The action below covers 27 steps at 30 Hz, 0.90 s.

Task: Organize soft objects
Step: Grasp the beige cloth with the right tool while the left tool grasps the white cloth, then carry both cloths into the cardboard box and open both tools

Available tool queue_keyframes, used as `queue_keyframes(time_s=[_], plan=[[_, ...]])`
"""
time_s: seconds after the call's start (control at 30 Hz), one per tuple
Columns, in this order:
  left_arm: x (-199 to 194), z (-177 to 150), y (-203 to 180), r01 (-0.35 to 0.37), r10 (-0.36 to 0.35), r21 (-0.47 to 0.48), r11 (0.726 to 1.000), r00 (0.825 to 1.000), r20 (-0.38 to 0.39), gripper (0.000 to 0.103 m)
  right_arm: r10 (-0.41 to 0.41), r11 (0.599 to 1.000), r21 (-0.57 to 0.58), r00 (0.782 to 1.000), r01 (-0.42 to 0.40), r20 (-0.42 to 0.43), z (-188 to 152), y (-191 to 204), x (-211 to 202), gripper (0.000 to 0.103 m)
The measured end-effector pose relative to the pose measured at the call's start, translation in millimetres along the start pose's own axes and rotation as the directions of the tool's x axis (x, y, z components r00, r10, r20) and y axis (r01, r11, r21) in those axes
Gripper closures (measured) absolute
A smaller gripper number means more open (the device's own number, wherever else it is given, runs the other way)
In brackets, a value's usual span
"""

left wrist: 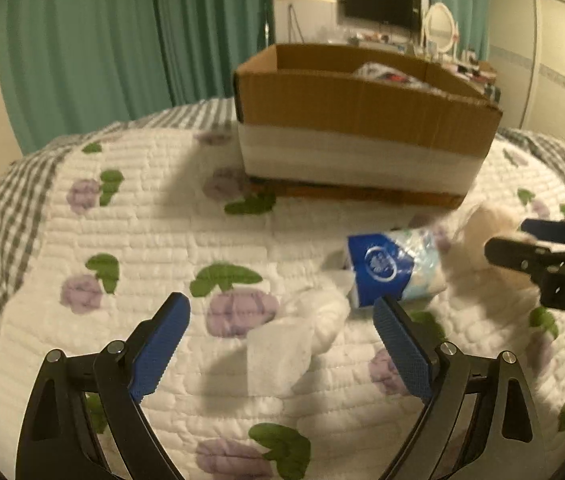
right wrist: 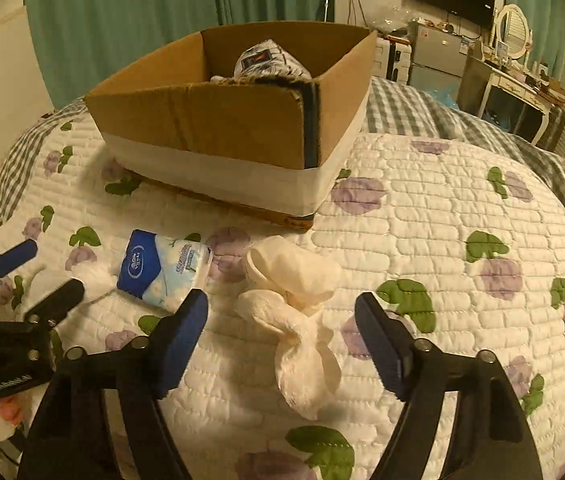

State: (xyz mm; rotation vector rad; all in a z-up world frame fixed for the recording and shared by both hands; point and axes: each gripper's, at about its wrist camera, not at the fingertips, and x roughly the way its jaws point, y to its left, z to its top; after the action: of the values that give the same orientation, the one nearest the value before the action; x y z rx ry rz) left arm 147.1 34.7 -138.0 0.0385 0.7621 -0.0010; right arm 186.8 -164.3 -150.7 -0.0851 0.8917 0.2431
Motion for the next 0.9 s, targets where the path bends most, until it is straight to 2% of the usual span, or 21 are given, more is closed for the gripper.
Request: queue_keyframes(time_s=[0.07, 0.1, 0.13, 0.17, 0.2, 0.23, 0.3, 0.37, 0.47, 0.73, 0.9], plan=[[5, -4, -1, -0.002, 0.001, -0.002, 1.000, 1.000, -0.017, 0.010, 0.010, 1.000, 0.002, 1.000, -0.010, -0.009, 0, -1, 3, 0.041], [8, -6, -1, 0.002, -0.003, -0.006, 1.000, 1.000, -0.029, 0.012, 0.014, 1.000, 0.003, 1.000, -0.014, -0.013, -1, -1, 3, 0.050], [10, -8, -1, 0.005, -0.006, -0.008, 1.000, 0.999, -0.040, 0.018, 0.014, 1.000, 0.005, 1.000, -0.013, -0.018, -2, -2, 3, 0.061], [12, -10, -2, 0.008, -0.009, -0.007, 1.000, 0.999, -0.046, 0.031, 0.011, 1.000, 0.007, 1.000, -0.011, -0.024, -2, -3, 3, 0.066], [14, -12, -3, 0.012, -0.012, -0.003, 1.000, 0.998, -0.059, 0.037, 0.013, 1.000, 0.009, 1.000, -0.012, -0.026, -4, -4, 3, 0.072], [15, -13, -4, 0.015, -0.015, 0.001, 1.000, 0.998, -0.069, 0.038, 0.015, 1.000, 0.011, 1.000, -0.015, -0.026, -5, -4, 1, 0.076], [15, -16, -3, 0.039, -0.039, -0.003, 0.999, 0.996, -0.075, 0.057, 0.017, 1.000, 0.019, 1.000, -0.017, -0.017, -7, -7, -5, 0.080], [15, -18, -2, 0.072, -0.073, -0.008, 0.997, 0.994, -0.081, 0.061, 0.019, 0.999, 0.031, 1.000, -0.019, -0.005, -8, -10, -12, 0.082], [8, -22, -2, 0.078, -0.078, 0.001, 0.997, 0.995, -0.068, 0.069, 0.018, 0.999, 0.042, 1.000, -0.018, 0.010, -10, -12, -20, 0.084], [-20, -27, 8, 0.085, -0.086, -0.026, 0.996, 0.995, -0.045, 0.071, 0.037, 0.996, 0.081, 0.998, -0.040, 0.047, -19, -19, -49, 0.086], [-43, -20, 11, 0.096, -0.096, -0.029, 0.995, 0.995, -0.011, 0.071, 0.075, 0.989, 0.123, 0.992, -0.087, 0.098, -27, -23, -80, 0.086]])
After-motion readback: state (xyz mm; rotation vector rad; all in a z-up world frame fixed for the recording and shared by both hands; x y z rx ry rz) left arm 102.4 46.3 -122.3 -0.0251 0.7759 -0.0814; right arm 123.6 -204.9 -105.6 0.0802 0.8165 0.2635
